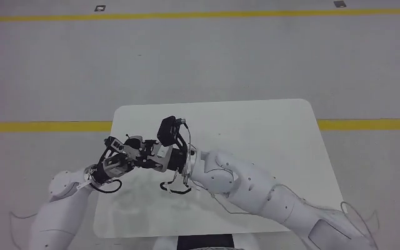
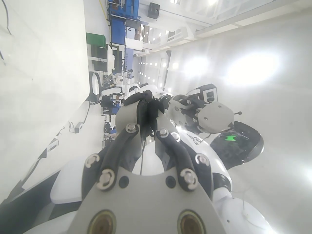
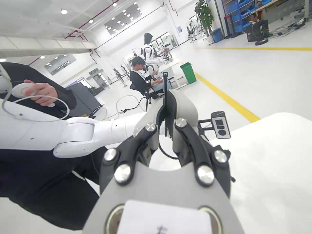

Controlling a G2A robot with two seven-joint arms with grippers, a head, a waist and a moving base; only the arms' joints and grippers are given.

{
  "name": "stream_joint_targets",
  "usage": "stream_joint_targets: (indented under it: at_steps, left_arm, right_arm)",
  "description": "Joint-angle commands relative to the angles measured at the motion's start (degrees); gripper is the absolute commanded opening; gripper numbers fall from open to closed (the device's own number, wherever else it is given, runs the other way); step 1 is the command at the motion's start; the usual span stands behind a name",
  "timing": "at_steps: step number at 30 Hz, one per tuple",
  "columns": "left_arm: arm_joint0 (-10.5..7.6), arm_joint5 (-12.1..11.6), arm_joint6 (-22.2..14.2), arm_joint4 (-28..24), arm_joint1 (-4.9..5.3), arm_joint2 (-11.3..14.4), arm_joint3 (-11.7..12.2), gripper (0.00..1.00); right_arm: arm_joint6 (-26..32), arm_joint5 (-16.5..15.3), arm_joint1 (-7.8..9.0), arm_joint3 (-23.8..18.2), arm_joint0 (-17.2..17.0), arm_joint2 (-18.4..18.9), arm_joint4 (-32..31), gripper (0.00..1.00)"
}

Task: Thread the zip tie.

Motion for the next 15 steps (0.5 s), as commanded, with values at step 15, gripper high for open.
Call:
stream_joint_targets:
  at_steps: [15]
  left_arm:
    - [1.27, 9.7, -0.9, -4.5, 4.07, 3.1, -3.7, 0.00]
  right_arm:
    - [0.7, 0.0, 2.83, -1.1, 2.7, -1.7, -5.1, 0.00]
